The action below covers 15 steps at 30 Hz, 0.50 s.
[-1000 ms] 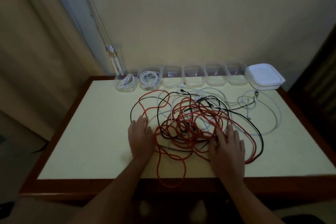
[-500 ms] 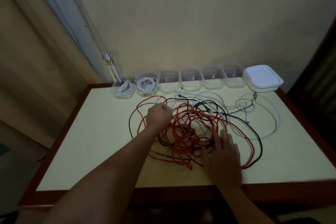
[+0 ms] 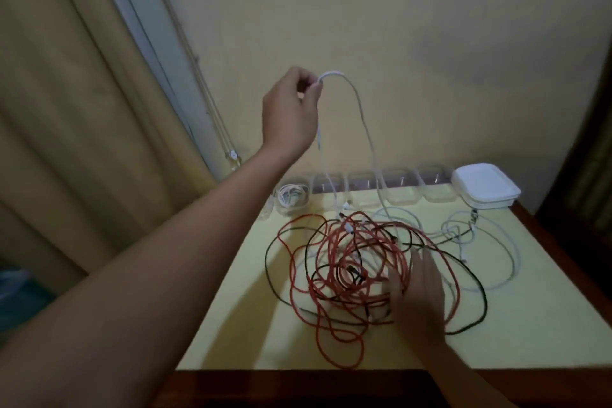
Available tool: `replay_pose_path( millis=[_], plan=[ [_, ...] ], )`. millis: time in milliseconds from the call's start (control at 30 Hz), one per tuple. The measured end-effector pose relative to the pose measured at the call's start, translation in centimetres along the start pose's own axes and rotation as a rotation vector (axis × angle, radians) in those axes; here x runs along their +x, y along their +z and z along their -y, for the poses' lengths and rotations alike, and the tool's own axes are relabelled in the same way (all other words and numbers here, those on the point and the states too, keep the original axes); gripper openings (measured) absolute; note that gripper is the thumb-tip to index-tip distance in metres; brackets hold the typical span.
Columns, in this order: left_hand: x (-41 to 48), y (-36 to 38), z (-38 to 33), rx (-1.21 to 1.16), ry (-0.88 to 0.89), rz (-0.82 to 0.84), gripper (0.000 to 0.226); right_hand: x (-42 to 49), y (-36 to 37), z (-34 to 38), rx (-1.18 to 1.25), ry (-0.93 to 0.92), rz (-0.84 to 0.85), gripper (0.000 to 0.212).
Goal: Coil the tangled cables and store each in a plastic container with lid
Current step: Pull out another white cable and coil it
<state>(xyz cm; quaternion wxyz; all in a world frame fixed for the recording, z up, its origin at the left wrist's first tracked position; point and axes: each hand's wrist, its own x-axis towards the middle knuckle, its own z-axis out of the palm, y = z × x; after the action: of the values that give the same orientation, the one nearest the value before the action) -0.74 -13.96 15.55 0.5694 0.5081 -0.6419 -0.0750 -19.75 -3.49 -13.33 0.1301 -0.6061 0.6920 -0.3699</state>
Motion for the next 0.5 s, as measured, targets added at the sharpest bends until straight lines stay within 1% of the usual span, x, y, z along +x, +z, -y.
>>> replay_pose_path(
  millis=[100,167,200,233,300,333,400,500],
  plan=[
    [1.0,-1.0,-3.3,0.081,0.153,-0.01,0.01,3.4,-3.7,6.4,0.265,-0.002,-0.034,0.072],
    [0.9,-1.3,-4.8,0.139,0.249,0.004,0.01,6.1,-6.0,9.9,0.321,-0.046,-0.063,0.069],
    [0.6,-1.3,-5.2,0.165,0.286,0.018,0.01,7.5,-6.9,11.1,0.332,-0.086,-0.046,0.063],
    [0.3,-1.3,-5.4,0.194,0.314,0.032,0.01,8.7,-7.7,11.9,0.315,-0.133,-0.009,0.053],
    [-0.3,-1.4,-5.4,0.241,0.341,0.04,0.011,10.7,-8.6,12.5,0.205,-0.178,0.067,0.03],
    [-0.6,-1.6,-5.3,0.25,0.336,0.033,0.011,11.5,-8.8,12.3,0.138,-0.178,0.112,0.025],
    [-0.9,-2.0,-4.8,0.253,0.311,0.009,0.011,12.0,-9.2,11.7,0.007,-0.176,0.197,0.028],
    [-1.0,-2.8,-4.2,0.236,0.268,-0.042,0.011,11.7,-9.1,9.7,-0.173,-0.146,0.261,0.029]
  ],
)
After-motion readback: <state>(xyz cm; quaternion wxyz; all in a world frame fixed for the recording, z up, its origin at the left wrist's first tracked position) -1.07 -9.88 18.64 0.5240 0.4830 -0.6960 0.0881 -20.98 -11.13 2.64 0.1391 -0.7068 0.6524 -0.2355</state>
